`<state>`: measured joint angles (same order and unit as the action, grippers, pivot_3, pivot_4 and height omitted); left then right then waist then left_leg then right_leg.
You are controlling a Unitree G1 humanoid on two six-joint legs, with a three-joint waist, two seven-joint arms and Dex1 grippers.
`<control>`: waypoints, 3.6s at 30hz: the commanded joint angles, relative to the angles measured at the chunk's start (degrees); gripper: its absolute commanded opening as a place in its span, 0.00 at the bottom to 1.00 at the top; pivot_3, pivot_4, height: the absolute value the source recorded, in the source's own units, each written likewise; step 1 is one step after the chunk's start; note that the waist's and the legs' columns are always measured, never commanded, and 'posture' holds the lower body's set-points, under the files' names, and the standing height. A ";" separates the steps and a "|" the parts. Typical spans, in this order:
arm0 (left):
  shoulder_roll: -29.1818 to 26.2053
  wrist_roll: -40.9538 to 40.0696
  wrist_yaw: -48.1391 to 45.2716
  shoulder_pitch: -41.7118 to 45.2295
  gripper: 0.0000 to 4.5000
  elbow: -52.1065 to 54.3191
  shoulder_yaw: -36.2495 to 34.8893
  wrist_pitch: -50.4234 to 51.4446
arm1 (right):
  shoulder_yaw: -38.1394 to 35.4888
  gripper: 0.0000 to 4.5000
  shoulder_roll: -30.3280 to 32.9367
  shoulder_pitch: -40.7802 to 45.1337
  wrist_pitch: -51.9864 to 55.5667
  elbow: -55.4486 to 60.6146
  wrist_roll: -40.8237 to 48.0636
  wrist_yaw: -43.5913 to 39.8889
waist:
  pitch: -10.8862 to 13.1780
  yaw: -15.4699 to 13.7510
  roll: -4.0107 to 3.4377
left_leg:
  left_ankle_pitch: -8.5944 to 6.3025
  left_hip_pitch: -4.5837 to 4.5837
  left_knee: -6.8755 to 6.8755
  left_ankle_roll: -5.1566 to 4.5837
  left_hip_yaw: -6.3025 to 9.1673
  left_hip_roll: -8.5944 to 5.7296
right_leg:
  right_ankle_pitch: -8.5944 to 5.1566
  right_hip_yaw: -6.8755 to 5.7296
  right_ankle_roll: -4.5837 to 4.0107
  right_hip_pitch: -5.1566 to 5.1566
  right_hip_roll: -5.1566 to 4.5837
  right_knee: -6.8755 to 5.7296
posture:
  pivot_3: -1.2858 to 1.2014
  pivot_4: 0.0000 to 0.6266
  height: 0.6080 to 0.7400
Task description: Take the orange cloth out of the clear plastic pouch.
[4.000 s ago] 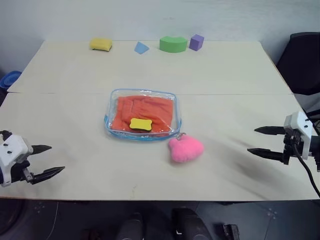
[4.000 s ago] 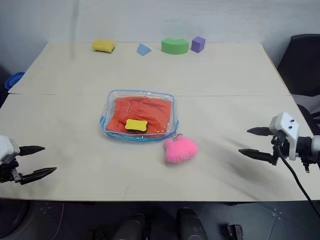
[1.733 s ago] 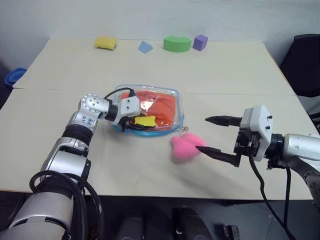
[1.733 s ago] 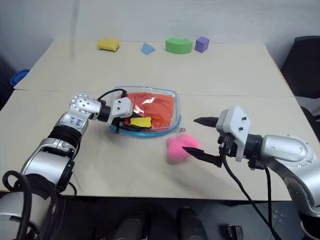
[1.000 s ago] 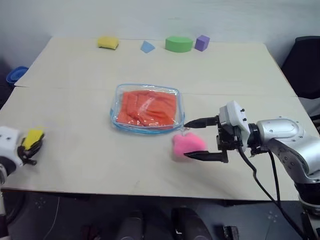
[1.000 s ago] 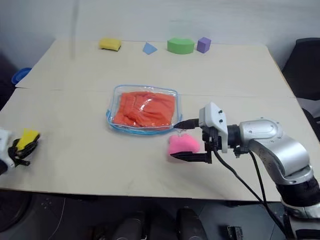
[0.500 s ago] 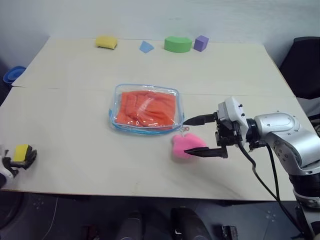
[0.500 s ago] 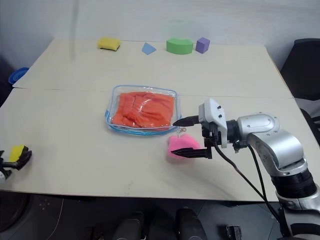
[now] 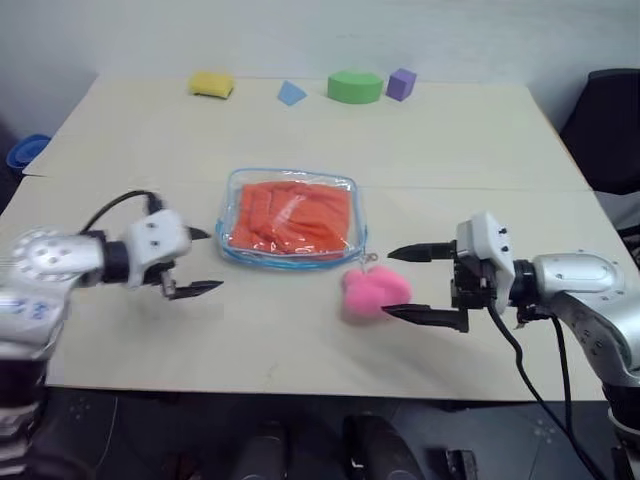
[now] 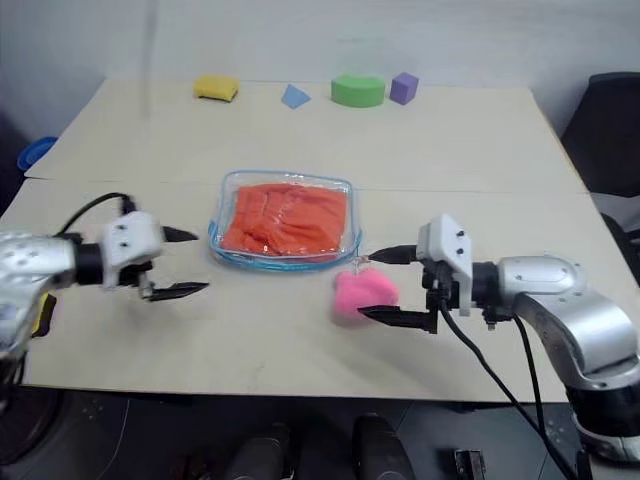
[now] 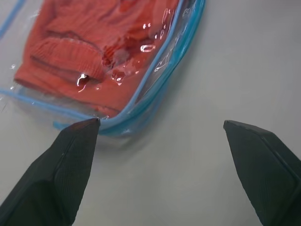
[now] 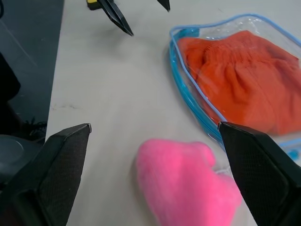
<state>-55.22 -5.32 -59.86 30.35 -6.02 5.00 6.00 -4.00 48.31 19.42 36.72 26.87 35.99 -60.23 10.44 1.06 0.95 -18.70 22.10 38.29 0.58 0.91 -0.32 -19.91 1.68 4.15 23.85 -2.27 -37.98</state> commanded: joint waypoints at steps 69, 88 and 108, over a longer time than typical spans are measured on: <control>1.46 -22.74 -6.21 -9.95 0.62 24.88 -10.25 19.82 | -4.57 0.00 0.31 -24.40 4.18 12.21 9.91 4.46 | 0.00 -0.81 0.05 | -0.25 -0.04 0.77 -0.52 0.10 0.00 | 0.05 0.03 0.10 -0.31 -0.04 -0.29 | 0.52 0.24 1.00; 13.03 -17.02 -13.86 4.45 0.62 20.53 10.45 17.93 | 1.41 0.58 -1.00 -24.26 4.83 15.65 0.78 12.15 | -0.03 -0.92 0.11 | -0.20 -0.04 0.80 -0.43 0.09 -0.02 | 0.05 0.07 0.10 -0.29 0.00 -0.36 | 0.52 0.24 1.00; 24.76 1.45 -18.28 6.22 0.62 7.63 25.27 -10.49 | 11.29 0.58 14.23 0.01 -23.52 -5.03 -25.39 -2.20 | -0.04 -0.79 0.11 | -0.18 -0.05 0.83 -0.42 -0.02 -0.02 | 0.05 0.15 0.10 -0.24 0.08 -0.30 | 0.52 0.24 1.00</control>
<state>-30.83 -5.14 -78.74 36.93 1.55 29.82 -2.22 5.33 63.30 17.63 18.04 23.77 14.43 -61.41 10.40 0.26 1.06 -18.82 22.04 39.12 0.26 0.86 -0.34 -19.86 1.87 4.25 23.63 -2.19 -38.31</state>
